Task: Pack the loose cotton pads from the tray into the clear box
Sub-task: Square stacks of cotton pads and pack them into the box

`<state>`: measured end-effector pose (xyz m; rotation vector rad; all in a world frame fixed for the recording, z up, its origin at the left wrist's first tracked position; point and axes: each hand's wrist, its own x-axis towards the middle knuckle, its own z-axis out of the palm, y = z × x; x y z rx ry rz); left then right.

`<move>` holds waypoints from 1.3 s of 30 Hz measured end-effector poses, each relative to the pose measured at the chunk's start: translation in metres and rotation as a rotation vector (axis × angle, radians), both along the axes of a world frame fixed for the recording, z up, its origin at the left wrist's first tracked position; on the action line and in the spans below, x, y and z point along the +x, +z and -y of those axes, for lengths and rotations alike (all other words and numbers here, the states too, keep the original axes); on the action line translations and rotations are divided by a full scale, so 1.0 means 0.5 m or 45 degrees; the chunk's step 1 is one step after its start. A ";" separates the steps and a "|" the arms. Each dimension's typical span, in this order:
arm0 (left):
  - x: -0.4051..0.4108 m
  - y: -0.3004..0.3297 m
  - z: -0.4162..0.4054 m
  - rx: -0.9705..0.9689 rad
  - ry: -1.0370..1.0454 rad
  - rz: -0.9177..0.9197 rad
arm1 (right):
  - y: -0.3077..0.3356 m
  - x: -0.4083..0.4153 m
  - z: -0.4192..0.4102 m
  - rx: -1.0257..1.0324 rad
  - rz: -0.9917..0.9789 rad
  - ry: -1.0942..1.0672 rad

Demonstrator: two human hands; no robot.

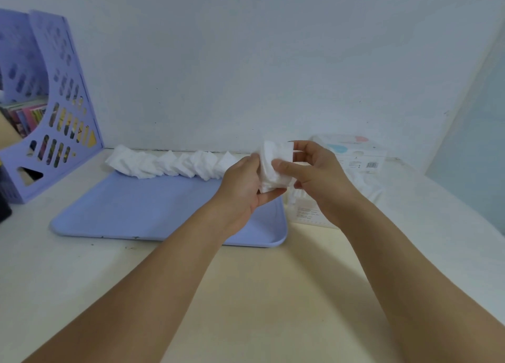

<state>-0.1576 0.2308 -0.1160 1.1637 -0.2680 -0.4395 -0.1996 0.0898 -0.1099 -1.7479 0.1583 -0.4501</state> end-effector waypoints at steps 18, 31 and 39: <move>0.015 0.000 -0.022 -0.274 -0.268 -0.535 | 0.000 -0.007 -0.038 -0.181 0.022 0.217; 0.016 -0.010 -0.025 -0.436 -0.451 -0.690 | -0.018 -0.014 -0.042 -0.755 0.183 0.340; 0.013 -0.010 -0.018 -0.529 -0.511 -0.630 | -0.010 -0.005 -0.021 -0.432 0.340 0.351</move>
